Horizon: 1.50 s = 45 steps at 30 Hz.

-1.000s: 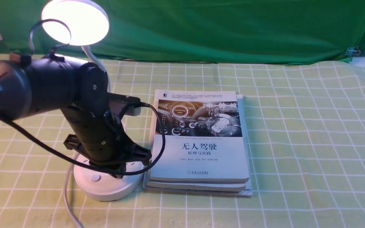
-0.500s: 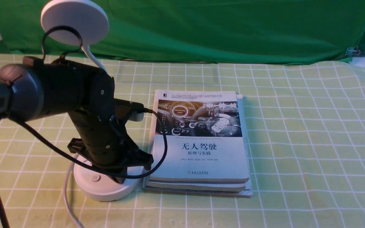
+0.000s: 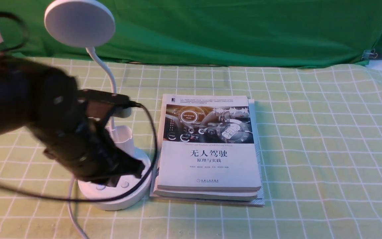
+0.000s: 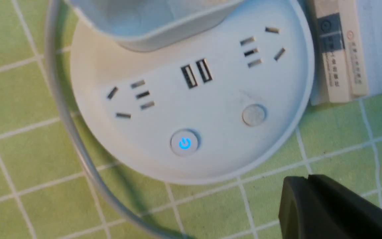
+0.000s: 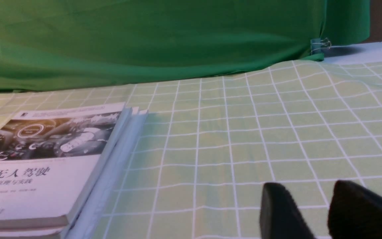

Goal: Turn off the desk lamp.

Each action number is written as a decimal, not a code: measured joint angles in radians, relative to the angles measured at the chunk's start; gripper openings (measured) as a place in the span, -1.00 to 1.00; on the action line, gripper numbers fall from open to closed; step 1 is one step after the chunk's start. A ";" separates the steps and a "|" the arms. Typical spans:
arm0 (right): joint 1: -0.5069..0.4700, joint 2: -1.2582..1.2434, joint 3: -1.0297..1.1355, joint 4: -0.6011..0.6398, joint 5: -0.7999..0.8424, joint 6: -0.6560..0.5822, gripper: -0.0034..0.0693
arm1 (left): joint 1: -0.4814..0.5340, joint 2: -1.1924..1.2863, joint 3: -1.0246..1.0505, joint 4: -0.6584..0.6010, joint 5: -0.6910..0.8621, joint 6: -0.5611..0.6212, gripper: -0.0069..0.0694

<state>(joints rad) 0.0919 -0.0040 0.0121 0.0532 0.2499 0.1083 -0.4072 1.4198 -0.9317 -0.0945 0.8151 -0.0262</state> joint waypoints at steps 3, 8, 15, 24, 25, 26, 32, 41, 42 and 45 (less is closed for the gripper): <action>0.000 0.000 0.000 0.000 -0.002 0.000 -0.25 | -0.001 -0.189 0.136 -0.001 -0.123 -0.001 -0.81; 0.000 0.000 0.000 0.000 -0.001 0.000 -0.25 | -0.001 -0.490 0.380 -0.017 -0.428 -0.003 -0.81; 0.000 0.000 0.000 0.000 -0.001 -0.001 -0.25 | -0.001 -0.745 0.595 0.004 -0.624 -0.008 -0.81; 0.000 0.000 0.000 0.000 -0.001 0.000 -0.25 | -0.001 -0.843 0.661 0.094 -0.630 0.000 -0.81; 0.000 0.000 0.000 0.000 -0.001 0.001 -0.25 | -0.001 -0.849 0.661 0.106 -0.619 -0.001 -0.81; 0.000 0.000 0.000 0.000 -0.001 0.000 -0.25 | -0.001 -0.851 0.661 0.106 -0.618 -0.001 -0.81; 0.000 0.000 0.000 0.000 -0.001 -0.001 -0.25 | 0.044 -0.991 0.701 0.085 -0.653 0.120 -0.81; 0.000 0.000 0.000 0.000 0.000 -0.001 -0.25 | 0.377 -1.371 0.852 -0.049 -0.665 0.287 -0.81; 0.000 0.000 0.000 0.000 0.000 -0.001 -0.25 | 0.382 -1.382 0.855 -0.051 -0.662 0.287 -0.81; 0.000 0.000 0.000 0.000 -0.001 0.000 -0.25 | 0.443 -1.417 0.915 -0.071 -0.622 0.285 -0.81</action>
<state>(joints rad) 0.0919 -0.0040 0.0121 0.0532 0.2485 0.1083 0.0360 0.0028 -0.0165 -0.1657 0.1935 0.2584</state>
